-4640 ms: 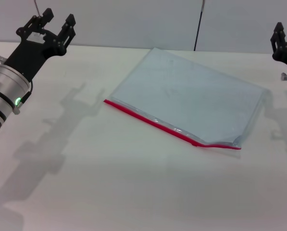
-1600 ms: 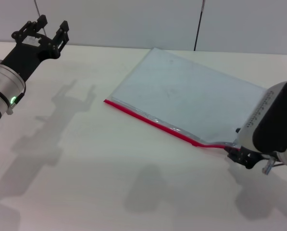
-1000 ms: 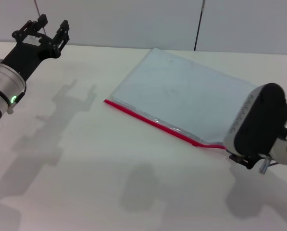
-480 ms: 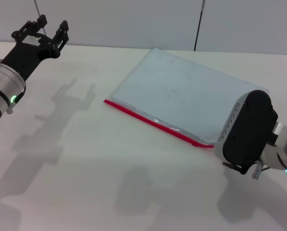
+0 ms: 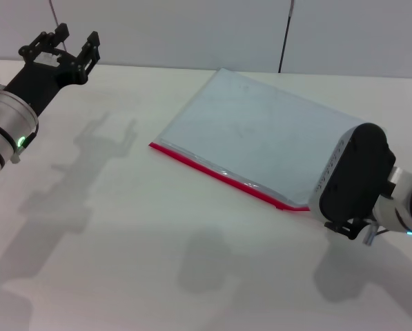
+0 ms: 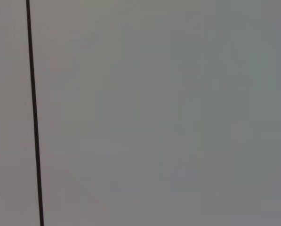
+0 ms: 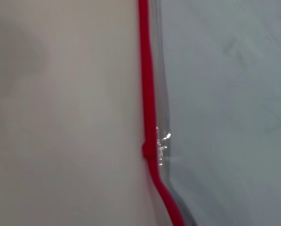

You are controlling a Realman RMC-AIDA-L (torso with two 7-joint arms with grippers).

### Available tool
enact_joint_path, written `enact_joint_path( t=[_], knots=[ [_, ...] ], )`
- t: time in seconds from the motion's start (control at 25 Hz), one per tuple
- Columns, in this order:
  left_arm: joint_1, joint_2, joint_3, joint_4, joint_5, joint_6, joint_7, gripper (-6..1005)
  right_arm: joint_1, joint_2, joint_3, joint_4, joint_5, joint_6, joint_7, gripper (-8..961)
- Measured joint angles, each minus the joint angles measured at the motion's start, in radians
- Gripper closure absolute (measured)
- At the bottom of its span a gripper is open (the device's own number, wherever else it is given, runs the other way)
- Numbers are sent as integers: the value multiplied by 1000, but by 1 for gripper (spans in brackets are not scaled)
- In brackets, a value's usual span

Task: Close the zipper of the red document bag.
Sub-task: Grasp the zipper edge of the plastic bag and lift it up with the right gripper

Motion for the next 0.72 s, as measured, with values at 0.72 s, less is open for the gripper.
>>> enact_joint_path(
  t=[0.72],
  knots=[
    [0, -4, 0, 1, 1, -1, -2, 414, 62, 0, 6, 85, 0, 36, 8, 433]
  ],
)
